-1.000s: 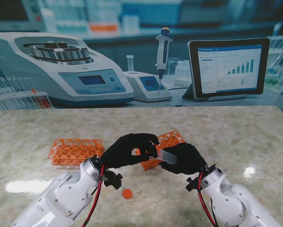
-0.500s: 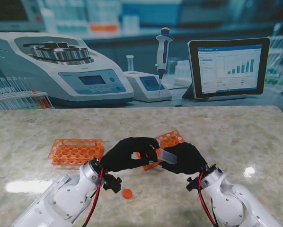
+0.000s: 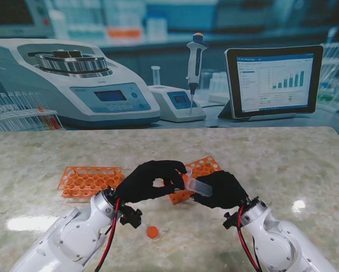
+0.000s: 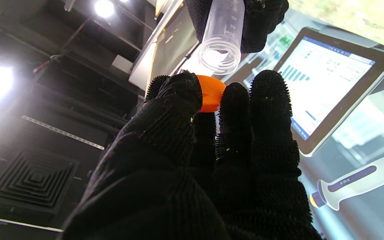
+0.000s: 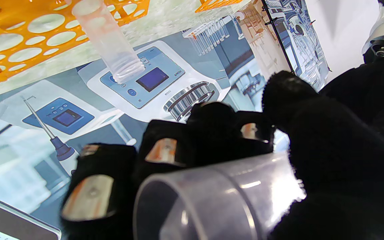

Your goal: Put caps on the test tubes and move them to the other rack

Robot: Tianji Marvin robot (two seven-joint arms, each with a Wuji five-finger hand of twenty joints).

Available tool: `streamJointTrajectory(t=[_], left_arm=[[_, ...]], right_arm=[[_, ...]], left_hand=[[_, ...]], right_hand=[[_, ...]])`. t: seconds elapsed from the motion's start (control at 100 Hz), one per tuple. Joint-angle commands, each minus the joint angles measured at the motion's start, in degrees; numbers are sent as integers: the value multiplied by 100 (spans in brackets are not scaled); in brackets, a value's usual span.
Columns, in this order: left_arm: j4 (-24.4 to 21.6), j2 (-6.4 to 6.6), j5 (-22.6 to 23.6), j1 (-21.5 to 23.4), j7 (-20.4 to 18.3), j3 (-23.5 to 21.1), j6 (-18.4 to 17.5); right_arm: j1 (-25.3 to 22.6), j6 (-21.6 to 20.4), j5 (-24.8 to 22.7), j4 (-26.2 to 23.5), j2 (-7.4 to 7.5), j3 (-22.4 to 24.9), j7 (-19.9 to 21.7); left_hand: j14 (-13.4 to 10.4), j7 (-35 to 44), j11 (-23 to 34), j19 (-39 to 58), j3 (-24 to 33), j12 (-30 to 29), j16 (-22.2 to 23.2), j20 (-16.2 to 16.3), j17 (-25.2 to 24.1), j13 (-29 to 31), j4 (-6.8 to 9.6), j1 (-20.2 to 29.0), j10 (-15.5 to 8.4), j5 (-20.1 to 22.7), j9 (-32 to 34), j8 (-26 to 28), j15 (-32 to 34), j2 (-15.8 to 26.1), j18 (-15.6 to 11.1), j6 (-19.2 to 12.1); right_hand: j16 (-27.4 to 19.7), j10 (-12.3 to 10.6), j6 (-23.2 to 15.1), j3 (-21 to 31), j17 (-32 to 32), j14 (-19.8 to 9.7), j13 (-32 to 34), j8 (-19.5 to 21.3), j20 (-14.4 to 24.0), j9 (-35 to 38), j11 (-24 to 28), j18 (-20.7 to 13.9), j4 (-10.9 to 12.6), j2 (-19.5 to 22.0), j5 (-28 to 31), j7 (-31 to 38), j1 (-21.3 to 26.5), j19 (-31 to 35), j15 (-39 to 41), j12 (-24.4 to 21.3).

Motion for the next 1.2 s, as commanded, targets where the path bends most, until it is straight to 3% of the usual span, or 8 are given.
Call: streamJointTrajectory(t=[0.0, 0.62, 1.19], left_arm=[[-93, 32, -93, 61, -76, -21, -32], [-272, 159, -320, 387, -451, -184, -230], [-199, 213, -495, 395, -629, -89, -335]], right_arm=[[-36, 31, 0, -18, -20, -5, 1], [-56, 58, -41, -28, -24, 36, -45], [-46, 62, -43, -16, -23, 37, -44]], left_hand=[[-41, -27, 121, -138, 63, 54, 65, 57, 9, 131, 146, 534, 44, 101, 148, 42, -106, 153, -245, 250], [-48, -47, 111, -157, 41, 59, 68, 74, 18, 132, 157, 535, 52, 88, 152, 47, -113, 174, -266, 260], [-44, -56, 95, -170, 24, 64, 68, 87, 26, 132, 163, 535, 63, 86, 147, 56, -117, 192, -275, 255]], right_hand=[[261, 89, -362, -4, 167, -768, 419, 264, 39, 370, 34, -67, 101, 24, 251, 345, 345, 646, 949, 81], [261, 101, -362, 6, 167, -768, 419, 264, 39, 370, 34, -67, 101, 28, 251, 345, 341, 646, 949, 82], [261, 94, -362, 6, 167, -768, 419, 264, 39, 367, 32, -67, 102, 27, 251, 345, 343, 646, 949, 83]])
